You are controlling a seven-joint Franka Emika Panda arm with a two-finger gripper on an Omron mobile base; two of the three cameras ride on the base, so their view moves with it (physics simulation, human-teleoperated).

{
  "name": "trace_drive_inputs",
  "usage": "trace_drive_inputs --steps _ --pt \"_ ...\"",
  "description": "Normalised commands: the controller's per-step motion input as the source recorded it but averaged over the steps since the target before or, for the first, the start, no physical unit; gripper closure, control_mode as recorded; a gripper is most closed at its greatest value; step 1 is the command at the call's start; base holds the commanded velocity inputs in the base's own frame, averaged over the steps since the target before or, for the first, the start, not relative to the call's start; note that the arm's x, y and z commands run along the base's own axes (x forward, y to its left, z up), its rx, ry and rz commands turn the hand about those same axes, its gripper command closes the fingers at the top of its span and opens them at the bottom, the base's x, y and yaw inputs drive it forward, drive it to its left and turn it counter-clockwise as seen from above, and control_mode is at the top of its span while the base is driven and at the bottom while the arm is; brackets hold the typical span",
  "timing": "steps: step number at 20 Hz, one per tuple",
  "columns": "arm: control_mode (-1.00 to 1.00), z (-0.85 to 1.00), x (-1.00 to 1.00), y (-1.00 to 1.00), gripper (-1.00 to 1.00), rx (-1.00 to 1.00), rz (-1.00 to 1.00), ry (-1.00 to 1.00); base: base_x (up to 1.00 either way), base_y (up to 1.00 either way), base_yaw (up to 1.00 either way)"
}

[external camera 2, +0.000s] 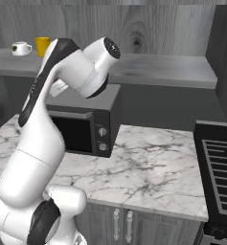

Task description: Pick the mug on the counter and place it in the cabinet with the handle facing the right, like the mugs already inside.

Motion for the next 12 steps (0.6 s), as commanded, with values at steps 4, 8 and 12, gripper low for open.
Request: trace_drive_inputs --steps 4,8,12 --pt "-1.0 -0.44 -0.7 0.02 -1.0 0.0 -0.01 -0.03 0.0 0.0 0.0" --pt "-1.0 -0.55 -0.46 0.07 -1.0 -0.02 -0.09 0.0 0.0 0.0 0.0" --pt "-1.0 -0.63 -0.19 0.14 -1.0 -0.02 -0.17 0.0 0.0 0.0 0.0"
